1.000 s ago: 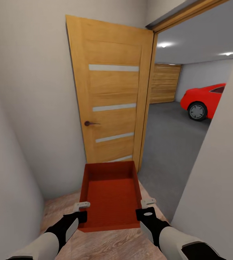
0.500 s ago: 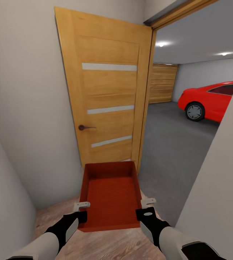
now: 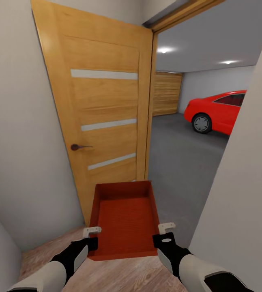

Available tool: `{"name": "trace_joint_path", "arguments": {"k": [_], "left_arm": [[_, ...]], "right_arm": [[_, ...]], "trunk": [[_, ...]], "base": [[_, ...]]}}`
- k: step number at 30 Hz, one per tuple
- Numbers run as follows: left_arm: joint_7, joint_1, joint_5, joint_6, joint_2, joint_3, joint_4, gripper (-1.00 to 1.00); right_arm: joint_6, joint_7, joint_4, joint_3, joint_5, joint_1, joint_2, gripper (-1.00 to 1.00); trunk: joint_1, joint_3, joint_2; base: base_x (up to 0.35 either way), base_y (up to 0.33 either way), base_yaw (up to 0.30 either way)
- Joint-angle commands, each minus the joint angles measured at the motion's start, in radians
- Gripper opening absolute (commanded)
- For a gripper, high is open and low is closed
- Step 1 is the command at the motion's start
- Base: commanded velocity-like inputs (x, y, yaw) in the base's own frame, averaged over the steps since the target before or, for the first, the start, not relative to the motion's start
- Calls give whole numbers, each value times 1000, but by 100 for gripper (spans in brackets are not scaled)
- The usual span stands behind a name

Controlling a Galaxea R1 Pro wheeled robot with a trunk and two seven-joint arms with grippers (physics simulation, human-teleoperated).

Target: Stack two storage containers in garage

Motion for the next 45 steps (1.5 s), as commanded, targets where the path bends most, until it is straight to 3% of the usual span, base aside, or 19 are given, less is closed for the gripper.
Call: {"name": "trace_joint_path", "arguments": {"k": [1,45], "left_arm": [[8,0,9,1,50,7,-30,-100],[8,0,9,2,50,6,-30,-100]], "right_arm": [[3,-13,5,-17,-8,-1,0,-100],[3,-13,5,-17,-8,-1,0,-100]], "trunk": [[1,-2,-2],[1,-2,-2]], "base": [[126,127,-199],[157,183,-182]]}}
